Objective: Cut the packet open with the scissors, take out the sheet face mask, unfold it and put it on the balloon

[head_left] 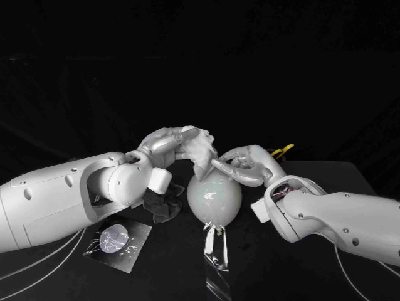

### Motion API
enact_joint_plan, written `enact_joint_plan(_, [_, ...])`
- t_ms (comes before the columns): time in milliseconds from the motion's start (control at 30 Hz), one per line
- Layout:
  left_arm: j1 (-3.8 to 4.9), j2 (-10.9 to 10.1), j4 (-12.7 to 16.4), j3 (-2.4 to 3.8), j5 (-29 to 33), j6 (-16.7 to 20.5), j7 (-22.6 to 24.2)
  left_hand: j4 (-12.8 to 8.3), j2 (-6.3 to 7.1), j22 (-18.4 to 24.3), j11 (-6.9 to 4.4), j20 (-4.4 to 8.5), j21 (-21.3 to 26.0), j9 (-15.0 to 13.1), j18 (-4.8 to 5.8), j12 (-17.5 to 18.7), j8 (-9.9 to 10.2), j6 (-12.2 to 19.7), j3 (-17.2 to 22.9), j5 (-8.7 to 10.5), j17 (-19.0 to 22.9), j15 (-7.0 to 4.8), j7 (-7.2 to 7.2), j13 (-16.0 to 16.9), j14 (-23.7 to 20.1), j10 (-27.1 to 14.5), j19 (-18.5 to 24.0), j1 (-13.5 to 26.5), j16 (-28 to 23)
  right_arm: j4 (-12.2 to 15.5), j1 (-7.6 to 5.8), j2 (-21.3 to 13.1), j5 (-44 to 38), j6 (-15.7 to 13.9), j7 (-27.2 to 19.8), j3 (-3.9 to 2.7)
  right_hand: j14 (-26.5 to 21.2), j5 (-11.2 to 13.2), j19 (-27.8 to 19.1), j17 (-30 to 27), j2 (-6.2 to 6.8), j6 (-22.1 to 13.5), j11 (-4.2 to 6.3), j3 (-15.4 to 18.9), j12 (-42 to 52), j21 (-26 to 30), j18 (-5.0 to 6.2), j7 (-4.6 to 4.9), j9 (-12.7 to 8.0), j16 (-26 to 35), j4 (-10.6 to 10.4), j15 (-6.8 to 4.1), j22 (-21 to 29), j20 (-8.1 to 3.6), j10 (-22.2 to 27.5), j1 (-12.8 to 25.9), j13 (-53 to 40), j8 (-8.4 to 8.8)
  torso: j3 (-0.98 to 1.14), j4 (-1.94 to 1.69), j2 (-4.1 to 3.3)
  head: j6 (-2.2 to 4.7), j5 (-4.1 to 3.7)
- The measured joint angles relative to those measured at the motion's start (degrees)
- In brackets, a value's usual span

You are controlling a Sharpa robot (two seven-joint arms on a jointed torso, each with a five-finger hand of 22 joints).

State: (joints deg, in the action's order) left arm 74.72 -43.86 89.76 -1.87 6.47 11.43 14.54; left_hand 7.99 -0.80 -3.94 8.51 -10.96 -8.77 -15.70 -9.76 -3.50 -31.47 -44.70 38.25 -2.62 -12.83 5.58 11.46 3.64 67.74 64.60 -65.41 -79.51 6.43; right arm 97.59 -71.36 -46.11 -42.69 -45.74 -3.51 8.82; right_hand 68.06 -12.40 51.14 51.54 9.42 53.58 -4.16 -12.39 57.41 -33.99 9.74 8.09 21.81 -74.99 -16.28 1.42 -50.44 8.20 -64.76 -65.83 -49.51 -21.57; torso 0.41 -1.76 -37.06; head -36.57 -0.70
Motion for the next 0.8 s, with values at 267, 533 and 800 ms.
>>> enact_joint_plan(267, [0.0, 0.03, 0.26, 0.0, 0.0, -0.06, 0.0, 0.0, 0.0, 0.0, 0.0, 0.0, 0.0, 0.05, 0.03, 0.0, -0.23, 0.09, 0.0, 0.01, 0.0, 0.01, -0.09, 0.0, 0.0, 0.0, 0.0, 0.0, 0.0, -0.18, -0.01, 1.01, -1.08, -0.4, 1.79, -0.01, 6.06, 0.58, 0.86, 10.34, -0.98, 0.79, 0.88, 1.88, 11.93, -3.39, -0.03, -0.63, 0.45, -6.81, 0.0, -0.92, -3.75, -0.71, -6.59, -2.37, -12.77, -3.21, 0.03, 0.01, 0.01, 0.1, -0.06])
enact_joint_plan(533, [0.01, 0.0, 0.75, 0.0, 0.0, -0.13, -0.01, 0.0, 0.0, 0.0, 0.0, 0.0, 0.0, 0.03, 0.06, 0.0, -0.23, 0.1, 0.0, 0.02, 0.0, 0.09, -0.1, 0.0, -0.08, 0.0, 0.0, 0.0, 0.0, -0.65, -0.03, 1.59, -2.36, -1.17, 3.82, -0.04, 8.02, 1.42, 0.87, 13.01, -1.88, 1.06, 1.22, 2.83, 14.77, -4.93, -0.03, -0.91, 0.45, -8.36, -0.17, -1.21, -5.37, -0.72, -8.77, -3.4, -16.08, -4.63, 0.04, 0.0, -0.01, 0.12, -0.17])
enact_joint_plan(800, [0.01, -0.01, 1.39, 0.0, 0.0, -0.2, -0.03, 0.0, 0.0, 0.01, 0.0, 0.0, 0.0, 0.02, 0.08, 0.0, -0.22, 0.1, 0.0, 0.11, 0.0, 0.09, -0.1, 0.0, -0.08, 0.0, 0.0, 0.0, 0.0, -0.81, -0.22, 1.94, -3.03, -1.95, 4.99, -0.1, 8.47, 2.64, 0.84, 13.8, -3.34, 1.18, 1.5, 2.8, 15.54, -5.59, -0.05, -1.07, 0.27, -8.81, -0.13, -1.4, -6.18, -1.14, -9.28, -4.86, -17.27, -5.33, 0.04, 0.02, 0.0, 0.12, -0.38])
